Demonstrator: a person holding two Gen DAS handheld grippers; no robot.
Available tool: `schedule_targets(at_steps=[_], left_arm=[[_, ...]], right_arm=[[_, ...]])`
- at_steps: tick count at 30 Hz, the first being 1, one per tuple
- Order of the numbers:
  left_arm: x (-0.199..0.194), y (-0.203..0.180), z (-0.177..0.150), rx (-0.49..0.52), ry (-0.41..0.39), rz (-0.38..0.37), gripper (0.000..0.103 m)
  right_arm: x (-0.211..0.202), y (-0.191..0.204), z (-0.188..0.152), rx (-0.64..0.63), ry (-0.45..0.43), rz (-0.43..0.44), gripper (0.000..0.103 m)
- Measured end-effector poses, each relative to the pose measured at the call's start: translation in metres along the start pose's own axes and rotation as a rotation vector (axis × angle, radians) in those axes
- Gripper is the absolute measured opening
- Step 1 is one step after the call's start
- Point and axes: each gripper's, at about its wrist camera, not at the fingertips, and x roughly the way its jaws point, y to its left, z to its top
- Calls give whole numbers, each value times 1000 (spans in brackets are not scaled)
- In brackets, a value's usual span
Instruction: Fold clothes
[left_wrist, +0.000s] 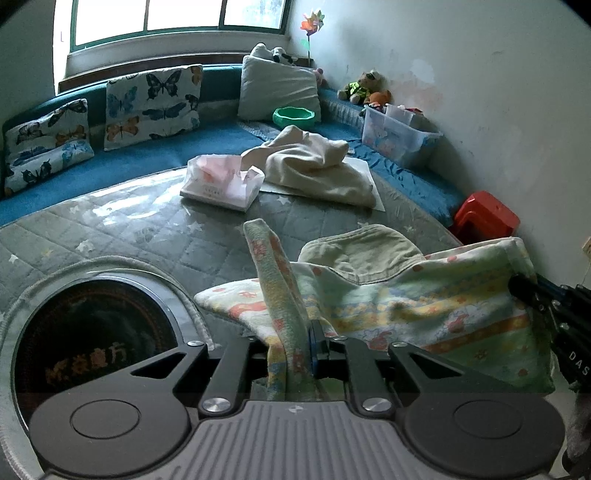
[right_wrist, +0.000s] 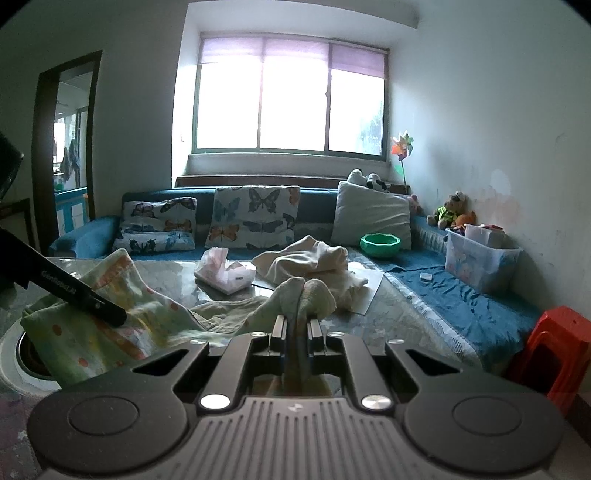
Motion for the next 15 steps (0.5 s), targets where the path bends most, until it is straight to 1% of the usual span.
schedule_targets(at_steps=[4, 6, 13, 15], left_arm=[[8, 0, -2, 0, 20, 2, 15], [13, 0, -5, -1, 32, 2, 15], [26, 1, -12, 1, 63, 4, 16], [30, 1, -14, 1, 72, 6, 17]], right_arm=[[7, -2, -2, 8, 21, -3, 9], [8, -3, -10, 15, 34, -4, 9], [21, -6, -19, 39, 71, -9, 9], [18, -8, -30, 49, 80, -11, 9]])
